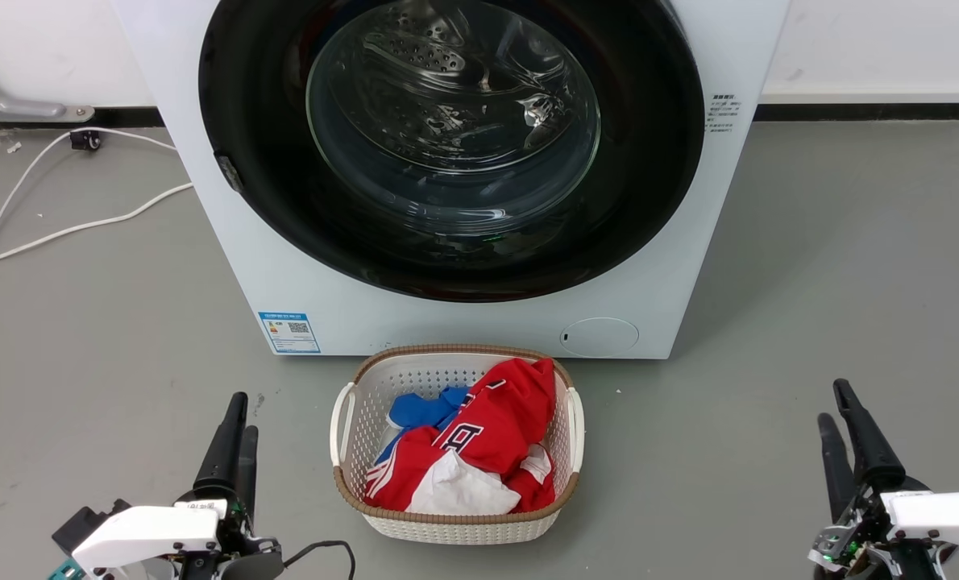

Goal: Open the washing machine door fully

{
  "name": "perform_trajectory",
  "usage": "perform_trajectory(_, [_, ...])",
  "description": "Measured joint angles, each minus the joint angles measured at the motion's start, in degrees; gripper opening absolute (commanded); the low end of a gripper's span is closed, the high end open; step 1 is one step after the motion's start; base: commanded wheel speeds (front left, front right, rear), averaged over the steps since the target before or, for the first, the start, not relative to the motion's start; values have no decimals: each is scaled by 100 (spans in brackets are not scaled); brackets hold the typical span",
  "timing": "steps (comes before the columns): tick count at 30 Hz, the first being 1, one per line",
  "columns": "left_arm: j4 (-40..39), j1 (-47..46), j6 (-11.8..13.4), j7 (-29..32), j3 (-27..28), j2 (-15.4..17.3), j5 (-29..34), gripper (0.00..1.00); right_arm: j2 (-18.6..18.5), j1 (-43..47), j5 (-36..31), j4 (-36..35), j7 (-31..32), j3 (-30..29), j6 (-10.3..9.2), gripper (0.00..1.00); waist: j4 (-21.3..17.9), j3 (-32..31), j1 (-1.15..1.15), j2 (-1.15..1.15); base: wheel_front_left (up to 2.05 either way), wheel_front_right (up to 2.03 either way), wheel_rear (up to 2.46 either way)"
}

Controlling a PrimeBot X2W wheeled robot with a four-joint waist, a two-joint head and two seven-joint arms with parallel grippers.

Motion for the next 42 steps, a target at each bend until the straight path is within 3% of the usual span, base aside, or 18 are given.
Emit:
perform_trajectory(9, [-337, 4, 100, -234, 12, 1, 968, 100, 1, 64, -1155, -387, -232, -131, 0, 100, 4, 19, 0, 0, 0, 0, 0])
perform_trajectory(31, [-979, 109, 709, -716, -511, 12, 3775, 100, 1, 307, -4162, -1403, -714, 198, 0, 100, 15, 61, 0, 0, 0, 0, 0])
perform_trajectory(42, [-1049, 157, 843, -924, -770, 70, 4677, 100, 1, 488, -5156, -1445, -910, 287, 0, 100, 19, 53, 0, 0, 0, 0, 0])
